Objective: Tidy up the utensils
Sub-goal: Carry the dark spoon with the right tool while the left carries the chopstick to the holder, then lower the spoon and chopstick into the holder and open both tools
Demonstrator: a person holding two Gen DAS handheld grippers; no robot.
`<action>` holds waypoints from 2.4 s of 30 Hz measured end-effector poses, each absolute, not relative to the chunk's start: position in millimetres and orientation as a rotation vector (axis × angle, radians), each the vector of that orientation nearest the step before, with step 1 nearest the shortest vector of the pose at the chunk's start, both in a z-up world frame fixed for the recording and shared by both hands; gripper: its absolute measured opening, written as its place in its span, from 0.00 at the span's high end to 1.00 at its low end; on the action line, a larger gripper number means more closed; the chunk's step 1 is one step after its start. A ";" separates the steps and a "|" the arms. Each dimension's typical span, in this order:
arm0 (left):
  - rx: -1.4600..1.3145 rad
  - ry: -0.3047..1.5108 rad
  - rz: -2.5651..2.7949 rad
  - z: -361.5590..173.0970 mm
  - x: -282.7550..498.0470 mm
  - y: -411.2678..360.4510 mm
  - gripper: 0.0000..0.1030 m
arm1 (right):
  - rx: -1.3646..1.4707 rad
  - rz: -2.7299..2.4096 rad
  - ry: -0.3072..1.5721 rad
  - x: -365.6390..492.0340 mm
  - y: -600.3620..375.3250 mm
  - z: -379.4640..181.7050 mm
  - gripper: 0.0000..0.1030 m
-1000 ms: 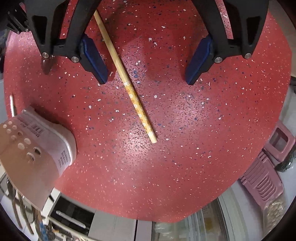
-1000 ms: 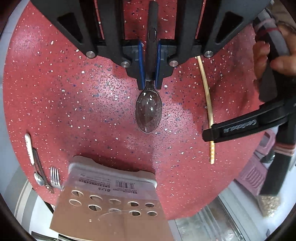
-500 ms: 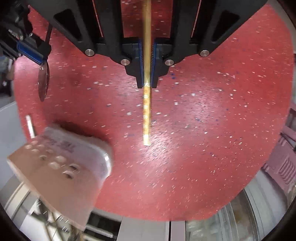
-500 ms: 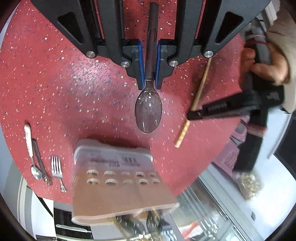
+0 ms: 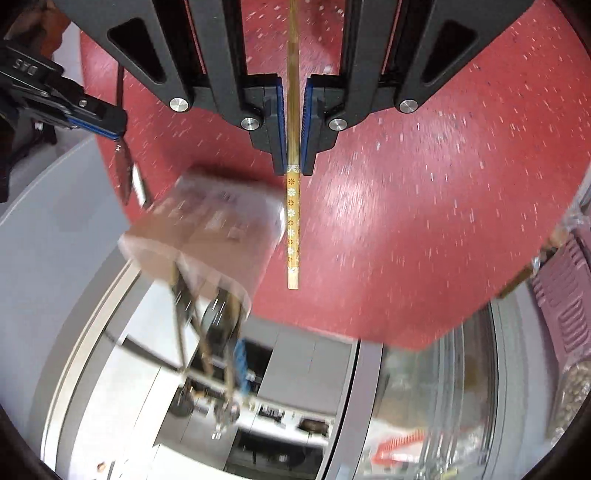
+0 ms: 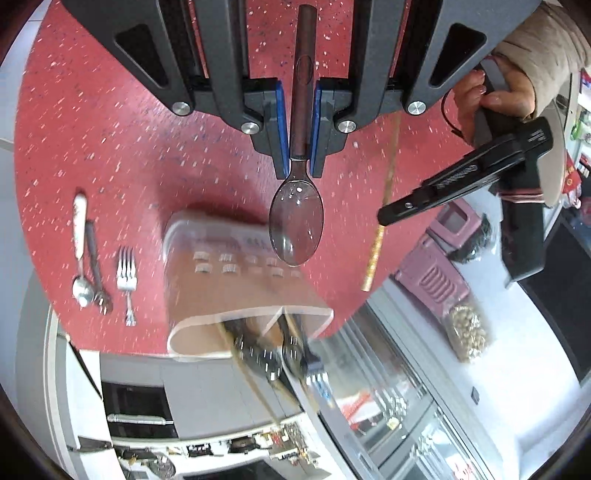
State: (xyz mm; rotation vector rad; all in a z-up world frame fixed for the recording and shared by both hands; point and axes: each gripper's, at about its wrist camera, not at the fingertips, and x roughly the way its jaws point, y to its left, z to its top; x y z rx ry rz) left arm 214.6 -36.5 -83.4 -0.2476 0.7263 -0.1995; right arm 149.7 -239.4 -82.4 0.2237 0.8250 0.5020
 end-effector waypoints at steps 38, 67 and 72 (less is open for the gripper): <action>-0.311 0.221 -0.206 1.4 350.6 -64.6 0.69 | 0.091 0.334 0.433 298.4 -241.0 -14.7 0.88; -0.149 0.381 -0.140 -39.3 313.2 -71.1 0.69 | 0.045 0.332 0.548 272.2 -233.8 -48.4 0.88; -0.155 0.402 -0.135 -41.5 313.3 -70.6 0.69 | 0.067 0.328 0.574 276.2 -236.9 -47.7 0.88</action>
